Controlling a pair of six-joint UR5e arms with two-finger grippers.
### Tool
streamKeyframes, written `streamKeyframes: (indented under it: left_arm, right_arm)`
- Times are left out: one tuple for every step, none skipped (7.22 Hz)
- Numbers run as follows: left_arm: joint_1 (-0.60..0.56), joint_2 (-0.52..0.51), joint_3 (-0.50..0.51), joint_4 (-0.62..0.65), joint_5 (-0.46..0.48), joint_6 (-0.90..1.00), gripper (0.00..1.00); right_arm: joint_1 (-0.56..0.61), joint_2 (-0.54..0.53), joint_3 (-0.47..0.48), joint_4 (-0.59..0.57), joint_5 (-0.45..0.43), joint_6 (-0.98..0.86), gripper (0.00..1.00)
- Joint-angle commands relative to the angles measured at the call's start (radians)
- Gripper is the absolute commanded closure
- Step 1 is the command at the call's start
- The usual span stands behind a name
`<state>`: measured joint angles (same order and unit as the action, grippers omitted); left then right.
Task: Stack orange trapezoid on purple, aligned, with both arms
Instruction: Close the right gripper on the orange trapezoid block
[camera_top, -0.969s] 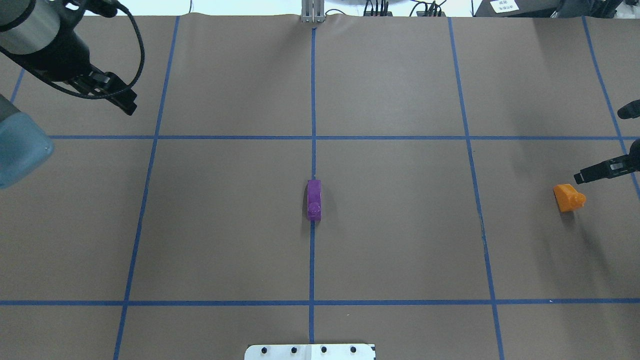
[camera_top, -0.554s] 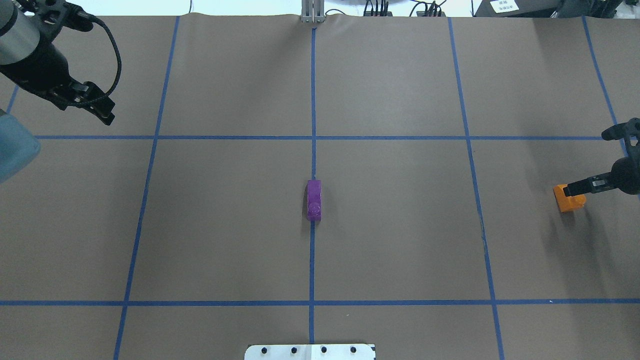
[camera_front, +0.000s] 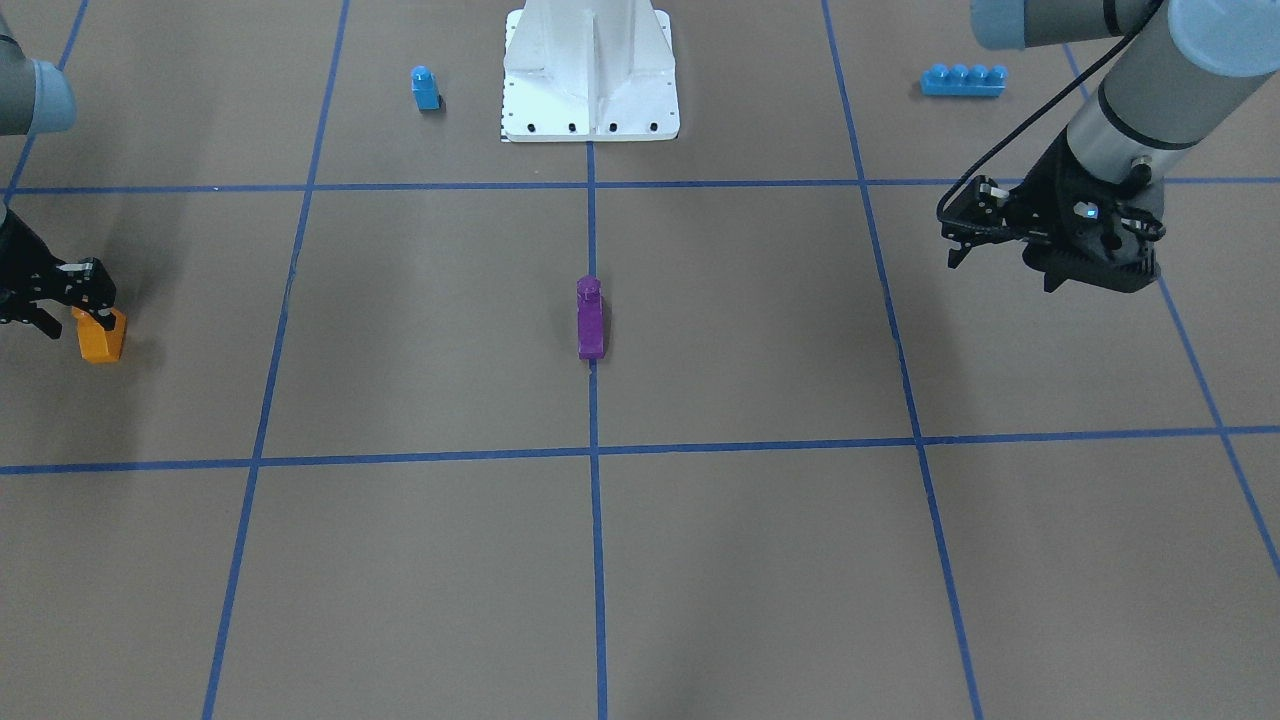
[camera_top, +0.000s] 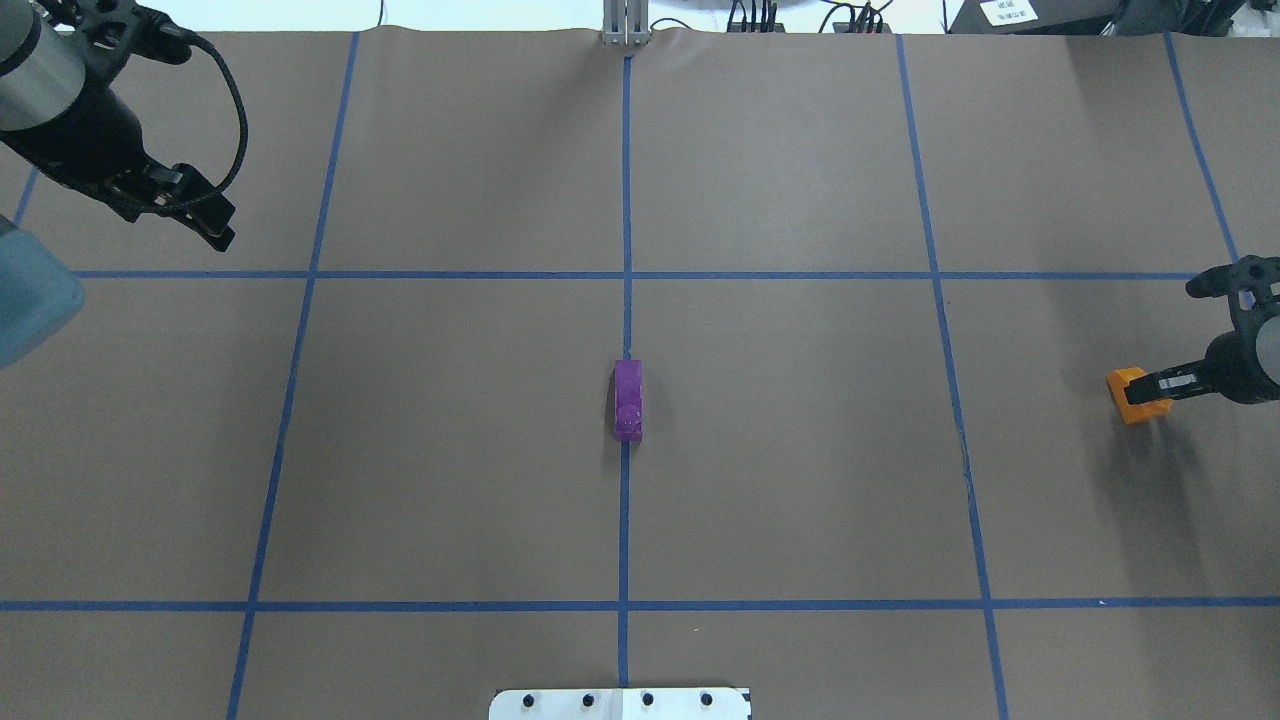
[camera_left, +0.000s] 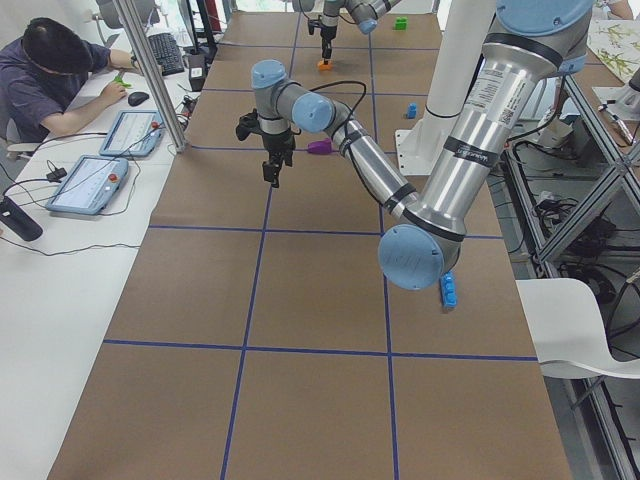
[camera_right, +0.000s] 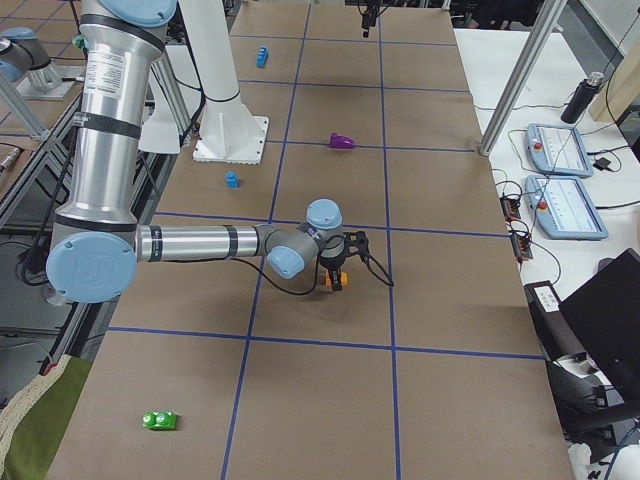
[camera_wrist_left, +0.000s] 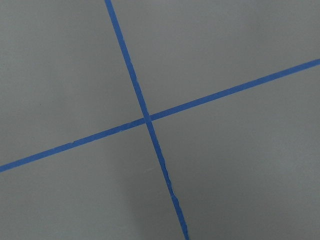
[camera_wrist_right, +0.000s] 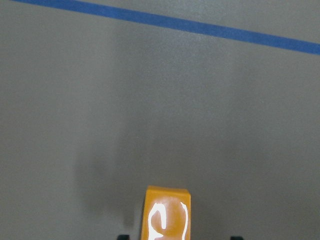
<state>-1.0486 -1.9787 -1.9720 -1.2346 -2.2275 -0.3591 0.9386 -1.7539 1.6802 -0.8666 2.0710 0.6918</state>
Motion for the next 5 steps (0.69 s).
streamKeyframes:
  left_arm:
    - [0.004, 0.001, -0.002, 0.0, 0.002, 0.0, 0.0]
    - [0.004, 0.001, -0.002, 0.0, 0.002, 0.0, 0.0]
    - [0.004, 0.003, -0.002, 0.0, 0.003, 0.0, 0.0]
    - [0.004, 0.004, -0.002, 0.0, 0.003, 0.0, 0.0]
    - [0.004, 0.006, -0.002, 0.0, 0.005, 0.0, 0.0]
  right_arm:
    - [-0.004, -0.002, 0.001, 0.0, 0.0, 0.002, 0.52]
    - [-0.009, -0.001, 0.003, 0.0, 0.0, 0.002, 0.51]
    - [-0.011, -0.001, 0.003, 0.0, 0.0, 0.002, 0.52]
    - [-0.011, -0.001, 0.004, -0.005, 0.0, 0.002, 0.64]
    - [-0.011, 0.001, 0.004, -0.011, 0.0, 0.0, 0.9]
